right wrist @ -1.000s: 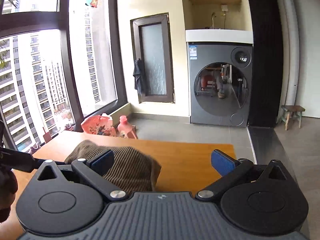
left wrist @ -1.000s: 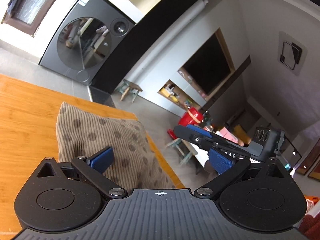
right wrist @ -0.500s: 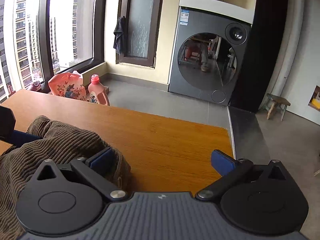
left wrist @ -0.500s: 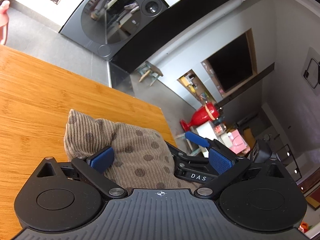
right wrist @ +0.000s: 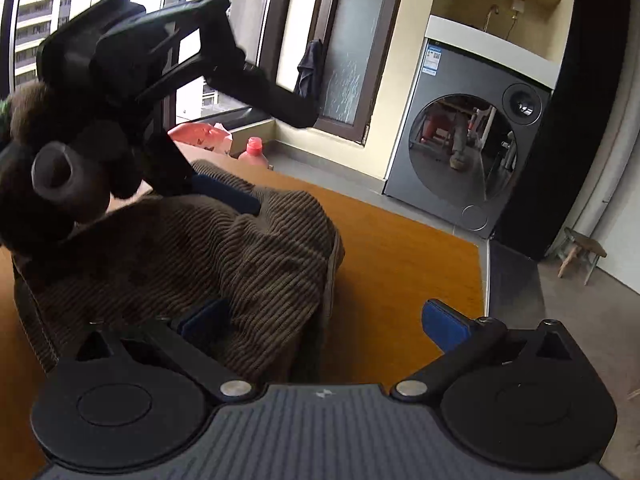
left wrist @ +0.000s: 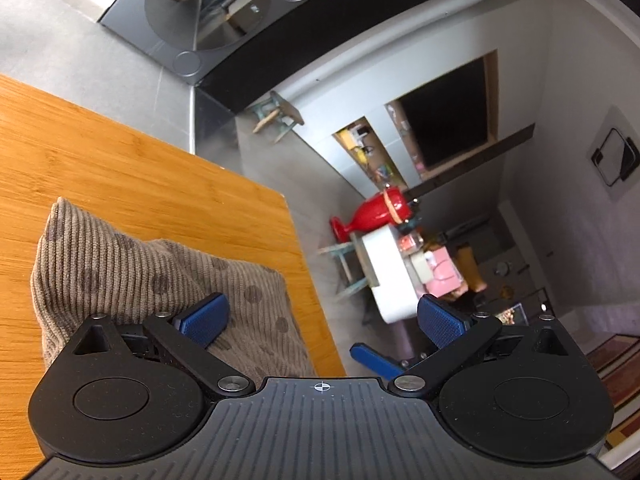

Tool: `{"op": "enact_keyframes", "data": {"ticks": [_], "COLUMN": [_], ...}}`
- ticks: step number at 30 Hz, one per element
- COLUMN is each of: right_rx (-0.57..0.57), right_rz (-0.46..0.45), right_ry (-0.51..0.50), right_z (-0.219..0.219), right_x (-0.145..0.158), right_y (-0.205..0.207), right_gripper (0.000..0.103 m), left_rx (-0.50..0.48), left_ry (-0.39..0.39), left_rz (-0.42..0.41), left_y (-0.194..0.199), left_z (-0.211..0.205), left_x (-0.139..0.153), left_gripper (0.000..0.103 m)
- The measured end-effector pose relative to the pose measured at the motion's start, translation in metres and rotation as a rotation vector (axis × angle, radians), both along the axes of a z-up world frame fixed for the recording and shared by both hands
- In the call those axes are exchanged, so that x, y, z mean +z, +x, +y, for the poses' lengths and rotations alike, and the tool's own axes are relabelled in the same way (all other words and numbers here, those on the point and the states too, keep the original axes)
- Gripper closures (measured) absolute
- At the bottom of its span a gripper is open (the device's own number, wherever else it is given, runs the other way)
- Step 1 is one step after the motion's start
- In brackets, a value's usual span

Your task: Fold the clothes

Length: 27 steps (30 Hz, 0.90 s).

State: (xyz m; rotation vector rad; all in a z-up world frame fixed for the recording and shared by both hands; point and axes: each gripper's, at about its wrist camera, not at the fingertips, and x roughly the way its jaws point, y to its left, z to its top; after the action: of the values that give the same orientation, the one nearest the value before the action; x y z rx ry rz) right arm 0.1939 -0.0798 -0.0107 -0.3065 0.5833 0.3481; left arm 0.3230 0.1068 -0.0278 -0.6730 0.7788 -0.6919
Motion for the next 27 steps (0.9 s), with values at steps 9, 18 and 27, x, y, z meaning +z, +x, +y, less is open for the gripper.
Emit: {"op": "enact_keyframes", "data": {"ticks": [9, 18, 27], "right_rx": [-0.016, -0.098, 0.135], "right_rz": [0.059, 0.222, 0.281], "right_ry": [0.127, 0.524, 0.504], "right_z": [-0.017, -0.056, 0.04], "right_x": [0.012, -0.001, -0.02], "right_y": [-0.002, 0.019, 0.06], "right_gripper": [0.0, 0.023, 0.032], "left_rx": [0.053, 0.087, 0.205], "left_ry": [0.221, 0.433, 0.546], "left_rz": [-0.117, -0.132, -0.069], "left_y": [-0.051, -0.1, -0.119], "left_z": [0.001, 0.002, 0.06], "left_x": [0.015, 0.005, 0.0], "left_gripper": [0.0, 0.0, 0.0]}}
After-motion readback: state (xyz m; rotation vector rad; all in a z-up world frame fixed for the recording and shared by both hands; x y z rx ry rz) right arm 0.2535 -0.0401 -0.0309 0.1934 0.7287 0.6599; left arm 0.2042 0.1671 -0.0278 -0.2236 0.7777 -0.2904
